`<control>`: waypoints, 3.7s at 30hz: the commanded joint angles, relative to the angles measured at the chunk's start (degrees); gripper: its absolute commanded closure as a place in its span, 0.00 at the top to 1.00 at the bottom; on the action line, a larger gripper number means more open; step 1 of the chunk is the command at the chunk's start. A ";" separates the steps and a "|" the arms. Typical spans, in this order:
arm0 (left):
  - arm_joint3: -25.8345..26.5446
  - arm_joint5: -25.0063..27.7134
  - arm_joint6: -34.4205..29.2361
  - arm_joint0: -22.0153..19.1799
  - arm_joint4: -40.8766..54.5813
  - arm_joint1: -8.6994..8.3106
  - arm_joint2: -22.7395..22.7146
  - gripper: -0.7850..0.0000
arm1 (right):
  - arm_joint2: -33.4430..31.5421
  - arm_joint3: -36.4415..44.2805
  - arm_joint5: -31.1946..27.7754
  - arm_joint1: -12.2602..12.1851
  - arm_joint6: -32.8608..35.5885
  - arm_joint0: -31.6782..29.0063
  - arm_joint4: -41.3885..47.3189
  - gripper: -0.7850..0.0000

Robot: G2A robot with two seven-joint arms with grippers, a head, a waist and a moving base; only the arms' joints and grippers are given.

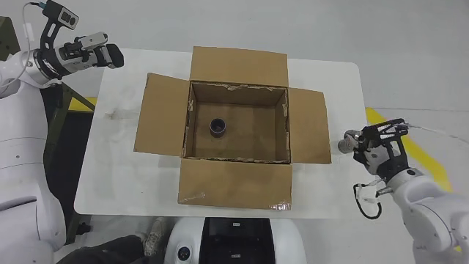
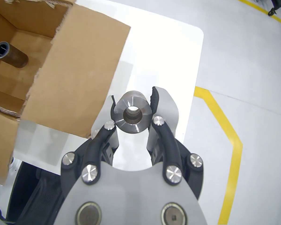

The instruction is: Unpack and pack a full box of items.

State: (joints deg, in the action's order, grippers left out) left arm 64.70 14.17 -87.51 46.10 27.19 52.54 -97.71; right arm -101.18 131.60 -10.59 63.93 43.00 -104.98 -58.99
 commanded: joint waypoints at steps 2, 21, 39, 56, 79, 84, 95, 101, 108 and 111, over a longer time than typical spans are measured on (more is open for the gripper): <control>0.00 0.00 0.00 0.00 0.00 0.00 0.00 1.00 | 2.18 0.53 -0.61 -0.01 -0.28 2.30 0.68 0.00; 0.00 0.00 0.00 0.00 0.00 0.00 0.00 1.00 | 23.34 -1.92 -0.30 0.78 1.94 21.86 -1.06 0.00; 0.00 0.00 0.00 0.00 0.00 0.00 0.00 1.00 | 40.36 -12.04 -0.39 3.02 -0.06 32.73 2.06 0.00; 0.00 0.00 0.00 0.00 0.00 0.00 0.00 1.00 | 50.37 -27.43 3.48 5.90 1.56 42.54 2.59 0.00; 0.00 0.00 0.00 0.00 0.00 0.00 0.00 1.00 | 58.72 -45.98 7.36 10.85 3.64 53.23 6.46 0.00; 0.00 0.00 0.00 0.00 0.00 0.00 0.00 1.00 | 59.75 -47.70 6.48 11.53 4.96 54.27 6.94 0.00; 0.00 0.00 0.00 0.00 0.00 0.00 0.00 1.00 | 61.52 -51.40 5.54 12.94 5.65 55.88 6.92 0.22; 0.00 0.00 0.00 0.00 0.00 0.00 0.00 1.00 | 62.30 -52.60 4.74 13.61 5.61 56.60 6.34 0.36; 0.00 0.00 0.00 0.00 0.00 0.00 0.00 1.00 | 62.74 -53.34 4.74 14.30 5.52 56.95 5.96 0.47; 0.00 0.00 0.00 0.00 0.00 0.00 0.00 1.00 | 62.51 -53.26 4.73 14.43 5.28 57.00 5.52 0.48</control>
State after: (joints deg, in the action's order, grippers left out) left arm 64.70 14.17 -87.51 46.10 27.19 52.54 -97.71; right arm -38.53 78.21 -5.89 78.34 48.40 -48.00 -53.31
